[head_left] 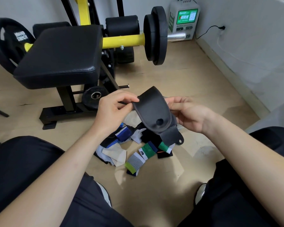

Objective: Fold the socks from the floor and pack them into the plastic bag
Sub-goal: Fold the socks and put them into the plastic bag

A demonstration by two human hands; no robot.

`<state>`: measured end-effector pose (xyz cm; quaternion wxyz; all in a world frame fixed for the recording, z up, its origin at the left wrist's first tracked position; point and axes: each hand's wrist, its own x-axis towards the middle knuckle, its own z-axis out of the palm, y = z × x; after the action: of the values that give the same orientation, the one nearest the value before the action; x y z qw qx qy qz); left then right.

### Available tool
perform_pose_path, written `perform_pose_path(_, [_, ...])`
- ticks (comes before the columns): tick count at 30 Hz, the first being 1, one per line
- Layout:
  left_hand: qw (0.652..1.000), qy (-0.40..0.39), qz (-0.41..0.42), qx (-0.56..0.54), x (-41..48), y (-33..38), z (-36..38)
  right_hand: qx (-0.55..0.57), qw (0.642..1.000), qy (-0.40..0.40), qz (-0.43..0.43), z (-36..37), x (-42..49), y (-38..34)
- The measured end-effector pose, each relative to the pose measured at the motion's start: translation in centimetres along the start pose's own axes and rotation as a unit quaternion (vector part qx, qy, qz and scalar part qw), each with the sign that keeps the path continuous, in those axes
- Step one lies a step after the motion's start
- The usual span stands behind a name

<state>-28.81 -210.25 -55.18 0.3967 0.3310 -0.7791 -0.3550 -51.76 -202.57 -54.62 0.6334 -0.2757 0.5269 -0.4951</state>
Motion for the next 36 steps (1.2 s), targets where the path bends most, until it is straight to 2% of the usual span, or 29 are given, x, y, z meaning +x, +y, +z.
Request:
perform_pose_path(5, [0.991, -0.028, 0.102, 0.079, -0.1, -0.7, 0.1, 0.032, 0.999, -0.014, 0.006, 0.1, -0.2, -0.2])
perform_pose_path(12, [0.971, -0.023, 0.167, 0.170, -0.4, -1.0, 0.3, 0.065, 0.997, -0.038, 0.015, 0.9, -0.5, -0.4])
perform_pose_path(17, [0.962, -0.017, 0.182, 0.203, -0.4, -1.0, 0.6, 0.000, 0.999, -0.016, -0.042, 1.1, -0.5, 0.2])
perform_pose_path(20, [0.978, -0.027, 0.136, 0.156, -0.5, -0.5, 0.4, -0.010, 0.998, 0.011, -0.064, 1.0, -0.4, 0.4])
perform_pose_path(23, [0.998, -0.057, 0.005, 0.040, -0.4, 0.3, 0.4, -0.023, 0.997, 0.013, -0.075, 1.0, -0.3, 0.4])
perform_pose_path(25, [0.990, -0.090, -0.105, -0.034, -0.4, 0.8, 0.7, -0.030, 0.996, 0.004, -0.082, 1.2, -0.3, 0.5])
perform_pose_path(27, [0.977, -0.100, -0.168, -0.081, -0.5, 1.0, 1.2, -0.032, 0.995, -0.008, -0.090, 1.5, -0.4, 0.7])
perform_pose_path(33, [0.965, 0.003, -0.202, -0.167, -0.5, 1.4, 1.7, -0.121, 0.987, -0.042, -0.100, 1.8, -0.6, 1.0])
perform_pose_path(36, [0.965, 0.055, -0.206, -0.154, -0.3, 0.9, 1.4, -0.160, 0.981, -0.038, -0.105, 1.9, -0.5, 1.3])
